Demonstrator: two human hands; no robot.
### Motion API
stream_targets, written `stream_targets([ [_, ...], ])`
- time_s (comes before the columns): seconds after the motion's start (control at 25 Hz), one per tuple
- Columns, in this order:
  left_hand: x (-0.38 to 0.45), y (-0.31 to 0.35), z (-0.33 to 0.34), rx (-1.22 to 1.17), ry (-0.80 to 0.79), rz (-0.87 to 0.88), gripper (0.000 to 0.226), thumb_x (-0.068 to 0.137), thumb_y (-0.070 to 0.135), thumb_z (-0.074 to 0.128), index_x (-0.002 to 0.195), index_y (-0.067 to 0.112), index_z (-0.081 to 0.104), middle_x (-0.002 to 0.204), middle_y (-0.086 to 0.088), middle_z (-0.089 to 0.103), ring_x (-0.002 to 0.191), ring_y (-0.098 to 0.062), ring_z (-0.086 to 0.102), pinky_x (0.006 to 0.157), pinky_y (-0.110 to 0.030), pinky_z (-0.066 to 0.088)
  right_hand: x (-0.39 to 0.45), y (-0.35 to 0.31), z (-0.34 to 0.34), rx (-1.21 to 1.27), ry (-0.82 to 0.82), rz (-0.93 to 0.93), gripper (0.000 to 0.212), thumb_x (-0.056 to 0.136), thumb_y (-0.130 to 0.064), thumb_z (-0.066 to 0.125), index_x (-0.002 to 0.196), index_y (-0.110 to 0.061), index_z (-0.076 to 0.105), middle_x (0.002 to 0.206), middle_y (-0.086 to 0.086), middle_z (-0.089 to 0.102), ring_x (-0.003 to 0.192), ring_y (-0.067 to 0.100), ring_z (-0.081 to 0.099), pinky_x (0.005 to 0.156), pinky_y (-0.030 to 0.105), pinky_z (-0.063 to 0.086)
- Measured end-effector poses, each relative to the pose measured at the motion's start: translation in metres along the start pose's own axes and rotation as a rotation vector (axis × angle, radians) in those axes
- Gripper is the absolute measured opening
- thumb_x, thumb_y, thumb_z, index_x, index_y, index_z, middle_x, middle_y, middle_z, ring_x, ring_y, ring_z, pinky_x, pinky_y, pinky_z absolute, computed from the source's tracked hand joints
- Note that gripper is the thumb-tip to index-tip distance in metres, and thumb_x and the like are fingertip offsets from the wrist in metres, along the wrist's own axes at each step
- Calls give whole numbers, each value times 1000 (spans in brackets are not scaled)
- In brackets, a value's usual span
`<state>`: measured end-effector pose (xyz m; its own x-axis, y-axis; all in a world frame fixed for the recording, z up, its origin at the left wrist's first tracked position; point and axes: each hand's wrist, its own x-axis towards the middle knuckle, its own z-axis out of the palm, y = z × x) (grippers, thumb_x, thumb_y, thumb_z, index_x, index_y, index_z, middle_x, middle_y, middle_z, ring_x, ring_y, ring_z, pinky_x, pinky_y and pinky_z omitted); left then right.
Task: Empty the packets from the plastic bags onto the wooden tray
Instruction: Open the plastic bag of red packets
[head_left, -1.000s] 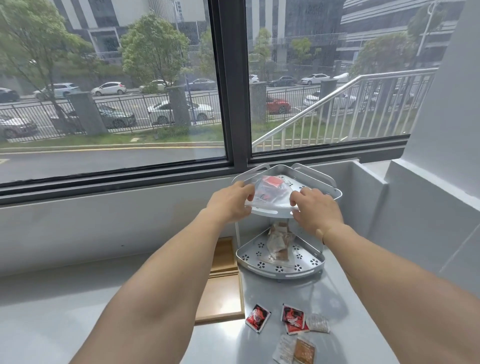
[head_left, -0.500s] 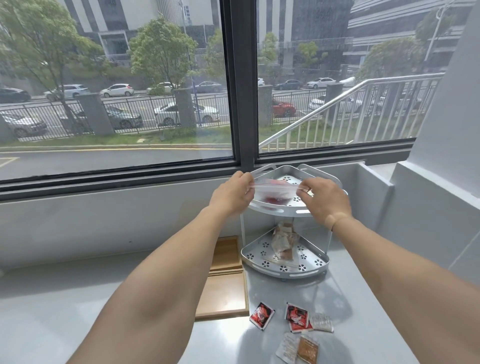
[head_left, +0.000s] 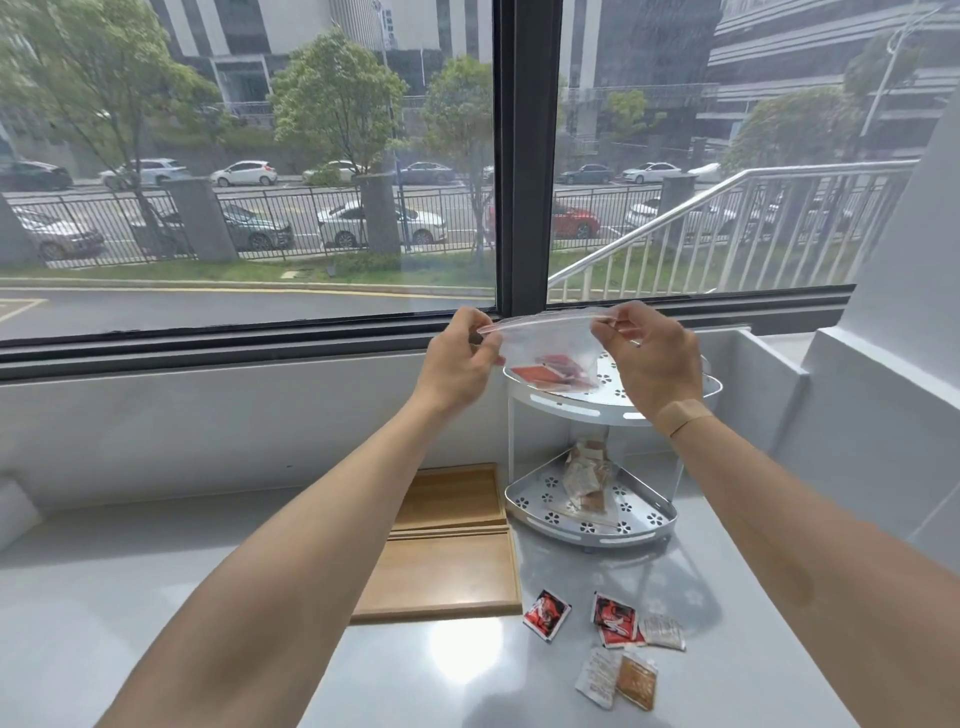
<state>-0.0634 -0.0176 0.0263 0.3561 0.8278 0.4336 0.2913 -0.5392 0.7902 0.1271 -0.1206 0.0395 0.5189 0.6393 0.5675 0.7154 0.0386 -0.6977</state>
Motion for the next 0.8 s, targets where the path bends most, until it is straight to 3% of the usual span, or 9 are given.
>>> stream_targets([
  [0.12,-26,-3,-22,-63,50,20,9,98,18,56,96,15,48,87,0,65,74,-18,73,67,-41,57,-16,-10,13,120,-8,5,13,86,-29,73,90,-17,72,79,-5,69,80,17,68,78,36,54],
  [0.24,-73,-19,-39,-88,60,4,9,98,18,57,95,17,49,88,-2,63,72,-19,72,64,-36,58,-53,-11,29,281,-114,83,4,85,-23,76,84,-23,72,77,-10,70,71,3,64,77,32,53],
  [0.36,-138,-48,-51,-212,63,-132,9,95,12,62,90,10,54,80,-9,65,65,-21,70,59,-36,59,-114,3,38,462,-292,185,12,83,-19,78,80,-30,74,77,-9,75,75,6,68,78,28,57],
  [0.52,-223,-84,-56,-297,30,-350,11,90,10,67,84,15,59,70,1,67,65,-18,69,56,-32,57,-207,29,45,579,-467,323,14,83,-17,76,88,-30,77,85,-5,77,78,8,70,72,17,56],
  [0.68,-281,-120,-46,-288,-3,-531,8,89,7,67,86,11,61,70,5,69,72,-17,70,56,-29,56,-280,53,56,488,-546,466,16,82,-14,77,80,-30,76,78,-8,75,69,3,64,66,10,48],
  [0.8,-306,-138,-39,-277,-59,-637,8,90,10,66,85,14,61,73,6,69,80,-16,69,60,-30,58,-313,64,58,415,-597,485,19,83,-13,77,76,-30,75,75,-9,74,67,5,62,64,12,47],
])
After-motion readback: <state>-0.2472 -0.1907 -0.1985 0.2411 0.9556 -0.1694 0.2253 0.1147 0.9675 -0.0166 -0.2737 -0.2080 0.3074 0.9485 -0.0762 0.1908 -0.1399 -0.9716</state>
